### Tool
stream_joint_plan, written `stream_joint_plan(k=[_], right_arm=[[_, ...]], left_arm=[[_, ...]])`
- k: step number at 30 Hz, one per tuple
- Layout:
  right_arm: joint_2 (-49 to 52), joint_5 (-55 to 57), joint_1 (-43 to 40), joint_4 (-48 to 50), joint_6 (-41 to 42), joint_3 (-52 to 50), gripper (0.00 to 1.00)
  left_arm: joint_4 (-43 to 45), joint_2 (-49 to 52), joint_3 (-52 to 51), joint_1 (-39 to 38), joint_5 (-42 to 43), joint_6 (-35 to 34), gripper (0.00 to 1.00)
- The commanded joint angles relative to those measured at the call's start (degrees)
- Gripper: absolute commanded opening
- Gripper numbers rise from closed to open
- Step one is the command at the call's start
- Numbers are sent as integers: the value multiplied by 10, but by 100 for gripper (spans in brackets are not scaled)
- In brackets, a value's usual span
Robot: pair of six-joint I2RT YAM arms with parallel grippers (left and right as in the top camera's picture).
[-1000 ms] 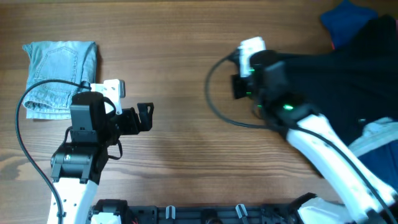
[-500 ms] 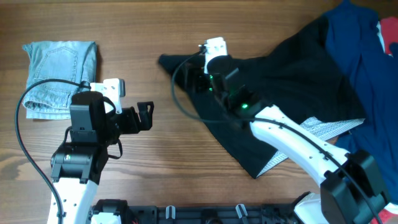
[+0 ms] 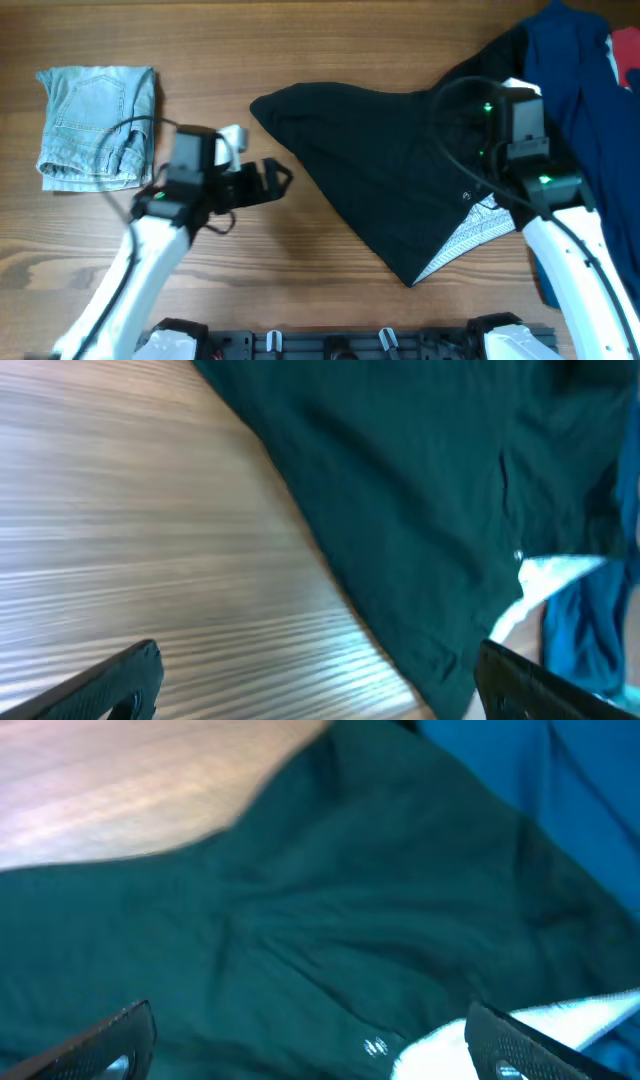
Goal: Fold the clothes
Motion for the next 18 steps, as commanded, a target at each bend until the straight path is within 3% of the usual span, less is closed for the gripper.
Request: stream_joint_plan(k=[1,7,11,13,15,16,17,18], right_arm=[[-2,6,-7,-19,6,2,100],[-2,5,-7,-28,8,2,100],[-2,5,-7,-33,8,2,100],[-2,5,-7,-42,8,2,100],[-2,6,-7,-54,8,2,100],[-2,6,-7,-57,8,2,100],[-2,6,-7,-59,8,2,100],[-2,6,-7,-61,8,2,100]], left_arm=[[59,84,8,-64,10,-88,100],[213,232,8,-126,8,-216,100],[298,301,8,-152,-28,-216,100],[339,327,8,-163,-42,-216,94],[385,347,8,-173,-52,-215,67],[391,349,8,-174,-60,-215,47],[391,349,8,-174,-78,-215,15],[391,349,8,-172,-99,-215,4]])
